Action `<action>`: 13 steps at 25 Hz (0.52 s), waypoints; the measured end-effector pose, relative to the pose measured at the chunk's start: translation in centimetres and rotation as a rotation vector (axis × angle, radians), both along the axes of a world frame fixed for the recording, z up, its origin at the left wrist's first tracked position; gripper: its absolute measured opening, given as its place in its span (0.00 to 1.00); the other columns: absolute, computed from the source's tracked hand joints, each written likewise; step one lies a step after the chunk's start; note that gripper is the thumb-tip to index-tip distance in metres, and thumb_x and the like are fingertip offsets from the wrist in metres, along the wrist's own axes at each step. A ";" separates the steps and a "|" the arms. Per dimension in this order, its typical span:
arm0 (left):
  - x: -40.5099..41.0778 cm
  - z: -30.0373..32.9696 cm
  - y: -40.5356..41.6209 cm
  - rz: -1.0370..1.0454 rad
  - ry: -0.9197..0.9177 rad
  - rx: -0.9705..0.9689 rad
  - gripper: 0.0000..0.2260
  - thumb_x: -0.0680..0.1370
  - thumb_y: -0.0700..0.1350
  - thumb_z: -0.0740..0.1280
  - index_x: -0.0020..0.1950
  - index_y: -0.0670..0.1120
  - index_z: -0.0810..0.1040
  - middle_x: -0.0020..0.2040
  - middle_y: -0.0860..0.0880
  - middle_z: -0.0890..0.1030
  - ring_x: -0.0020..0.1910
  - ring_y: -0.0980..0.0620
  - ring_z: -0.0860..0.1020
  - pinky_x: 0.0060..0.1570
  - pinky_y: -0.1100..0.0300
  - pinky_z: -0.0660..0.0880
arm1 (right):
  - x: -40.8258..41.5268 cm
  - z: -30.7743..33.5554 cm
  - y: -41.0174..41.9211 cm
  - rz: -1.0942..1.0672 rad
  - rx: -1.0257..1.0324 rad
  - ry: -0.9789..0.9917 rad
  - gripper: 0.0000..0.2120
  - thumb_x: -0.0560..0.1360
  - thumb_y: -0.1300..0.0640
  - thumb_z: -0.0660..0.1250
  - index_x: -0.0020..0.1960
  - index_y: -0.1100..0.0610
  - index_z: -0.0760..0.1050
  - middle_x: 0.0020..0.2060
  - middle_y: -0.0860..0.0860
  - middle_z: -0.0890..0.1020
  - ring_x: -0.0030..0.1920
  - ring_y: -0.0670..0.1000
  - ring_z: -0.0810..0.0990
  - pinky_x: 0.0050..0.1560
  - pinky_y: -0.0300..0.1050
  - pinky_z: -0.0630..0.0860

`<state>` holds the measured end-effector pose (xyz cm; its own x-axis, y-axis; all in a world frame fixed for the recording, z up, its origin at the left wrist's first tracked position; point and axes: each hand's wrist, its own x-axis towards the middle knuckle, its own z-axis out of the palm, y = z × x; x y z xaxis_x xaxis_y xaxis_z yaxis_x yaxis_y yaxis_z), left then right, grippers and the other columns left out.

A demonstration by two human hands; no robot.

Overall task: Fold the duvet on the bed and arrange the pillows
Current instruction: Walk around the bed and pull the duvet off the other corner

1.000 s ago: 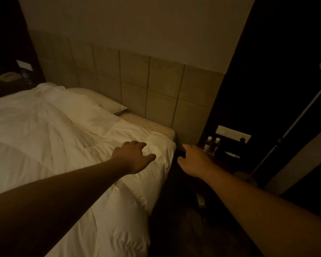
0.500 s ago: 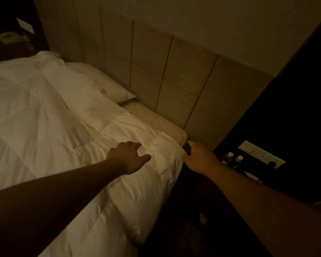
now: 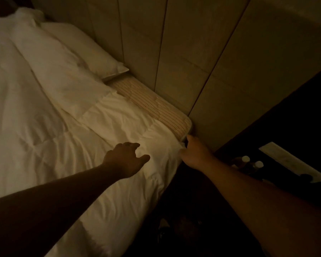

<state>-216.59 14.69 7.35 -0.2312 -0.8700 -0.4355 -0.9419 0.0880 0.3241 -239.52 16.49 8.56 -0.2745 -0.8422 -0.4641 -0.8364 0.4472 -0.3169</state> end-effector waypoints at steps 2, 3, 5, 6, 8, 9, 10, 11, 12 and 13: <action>-3.3 -2.4 -1.5 0.028 -0.012 0.041 0.33 0.75 0.69 0.56 0.76 0.55 0.61 0.76 0.51 0.64 0.74 0.48 0.62 0.68 0.44 0.63 | -2.7 -3.7 -3.2 0.024 0.025 -0.038 0.34 0.73 0.50 0.64 0.76 0.54 0.58 0.71 0.56 0.68 0.69 0.60 0.69 0.67 0.53 0.70; -5.0 -3.6 -2.3 0.039 -0.018 0.061 0.32 0.75 0.69 0.56 0.76 0.56 0.61 0.76 0.51 0.64 0.74 0.49 0.62 0.68 0.44 0.63 | -4.2 -5.6 -4.7 0.033 0.041 -0.056 0.35 0.73 0.50 0.64 0.77 0.54 0.57 0.72 0.56 0.66 0.70 0.60 0.67 0.68 0.53 0.69; -7.8 -6.2 -3.8 0.064 -0.032 0.098 0.32 0.75 0.69 0.57 0.76 0.56 0.62 0.76 0.52 0.64 0.74 0.49 0.62 0.69 0.45 0.63 | -6.8 -9.3 -7.2 0.035 0.066 -0.094 0.35 0.74 0.53 0.63 0.78 0.51 0.55 0.73 0.56 0.66 0.71 0.60 0.67 0.70 0.52 0.67; -8.9 -7.4 -4.4 0.073 -0.039 0.121 0.32 0.75 0.69 0.57 0.76 0.56 0.62 0.76 0.52 0.64 0.74 0.49 0.61 0.69 0.45 0.63 | -7.8 -11.1 -8.1 0.030 0.083 -0.106 0.34 0.74 0.55 0.62 0.78 0.50 0.56 0.73 0.56 0.66 0.71 0.59 0.67 0.70 0.52 0.67; -10.4 -9.5 -5.0 0.084 -0.045 0.170 0.32 0.75 0.69 0.57 0.76 0.56 0.62 0.76 0.52 0.64 0.74 0.49 0.62 0.69 0.45 0.64 | -8.9 -14.4 -9.6 0.037 0.126 -0.144 0.33 0.74 0.57 0.61 0.78 0.49 0.57 0.72 0.55 0.68 0.71 0.59 0.67 0.70 0.53 0.67; -10.9 -10.4 -5.2 0.081 -0.056 0.186 0.32 0.75 0.69 0.57 0.75 0.56 0.62 0.75 0.52 0.65 0.74 0.49 0.62 0.69 0.46 0.64 | -9.2 -15.9 -10.1 0.026 0.141 -0.169 0.34 0.74 0.57 0.62 0.78 0.50 0.57 0.72 0.56 0.68 0.71 0.59 0.67 0.70 0.53 0.67; -11.4 -11.6 -5.5 0.076 -0.069 0.199 0.32 0.75 0.69 0.57 0.75 0.56 0.62 0.75 0.52 0.65 0.74 0.49 0.62 0.68 0.46 0.64 | -9.4 -17.5 -10.7 0.004 0.158 -0.205 0.36 0.73 0.56 0.64 0.78 0.51 0.56 0.73 0.56 0.67 0.72 0.59 0.67 0.70 0.53 0.67; -11.8 -12.6 -5.9 0.075 -0.072 0.211 0.31 0.75 0.69 0.57 0.75 0.56 0.62 0.75 0.52 0.65 0.74 0.49 0.63 0.68 0.46 0.64 | -9.4 -18.8 -11.3 -0.020 0.177 -0.245 0.39 0.72 0.54 0.67 0.79 0.52 0.54 0.73 0.56 0.66 0.72 0.59 0.66 0.71 0.53 0.66; -11.9 -13.7 -6.2 0.089 -0.059 0.224 0.31 0.76 0.68 0.58 0.75 0.56 0.62 0.75 0.52 0.65 0.73 0.49 0.63 0.68 0.47 0.64 | -9.3 -20.0 -11.7 -0.035 0.203 -0.275 0.43 0.70 0.51 0.70 0.79 0.52 0.52 0.74 0.56 0.65 0.73 0.59 0.65 0.71 0.54 0.65; -11.9 -14.9 -6.6 0.115 -0.044 0.255 0.31 0.76 0.67 0.59 0.75 0.56 0.63 0.75 0.51 0.65 0.73 0.49 0.63 0.69 0.48 0.64 | -9.1 -21.2 -12.0 -0.040 0.235 -0.295 0.46 0.69 0.48 0.71 0.79 0.51 0.49 0.75 0.57 0.63 0.74 0.60 0.63 0.72 0.55 0.64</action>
